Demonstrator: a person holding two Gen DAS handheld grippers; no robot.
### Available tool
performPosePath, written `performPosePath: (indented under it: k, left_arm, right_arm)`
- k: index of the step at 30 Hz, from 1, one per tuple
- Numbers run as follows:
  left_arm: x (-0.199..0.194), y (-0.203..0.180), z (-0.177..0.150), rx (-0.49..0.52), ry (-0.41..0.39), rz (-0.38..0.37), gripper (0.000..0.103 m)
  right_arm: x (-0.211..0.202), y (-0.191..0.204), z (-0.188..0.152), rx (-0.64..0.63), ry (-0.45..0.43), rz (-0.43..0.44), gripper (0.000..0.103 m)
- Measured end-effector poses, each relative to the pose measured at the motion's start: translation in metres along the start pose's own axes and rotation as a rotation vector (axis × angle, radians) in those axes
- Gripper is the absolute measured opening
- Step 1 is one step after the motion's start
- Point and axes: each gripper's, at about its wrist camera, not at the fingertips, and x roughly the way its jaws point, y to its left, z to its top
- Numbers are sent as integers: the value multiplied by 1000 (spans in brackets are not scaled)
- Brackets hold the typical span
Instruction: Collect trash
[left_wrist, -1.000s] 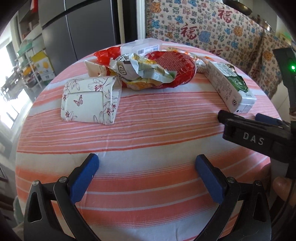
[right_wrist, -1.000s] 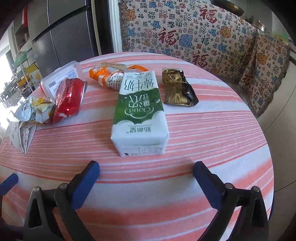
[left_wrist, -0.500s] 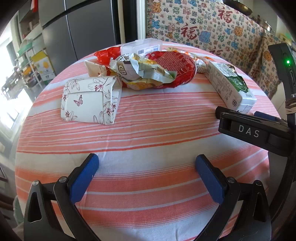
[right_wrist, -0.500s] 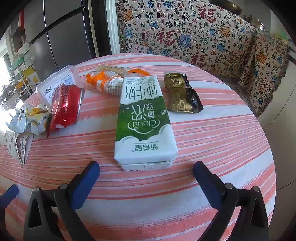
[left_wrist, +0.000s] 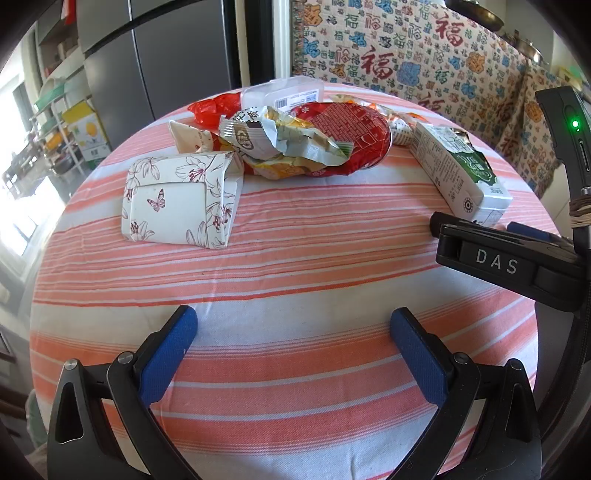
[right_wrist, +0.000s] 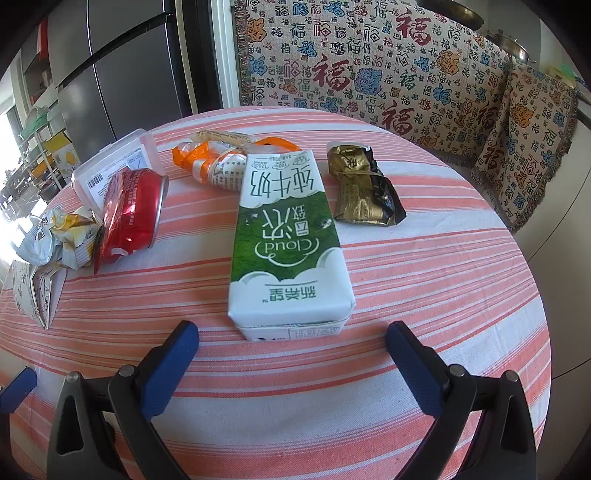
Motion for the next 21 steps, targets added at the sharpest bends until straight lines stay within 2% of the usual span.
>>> performPosePath:
  k: [21]
  left_arm:
    - [0, -1, 0, -2, 0, 2, 103]
  right_arm:
    - [-1, -1, 0, -3, 1, 3, 103]
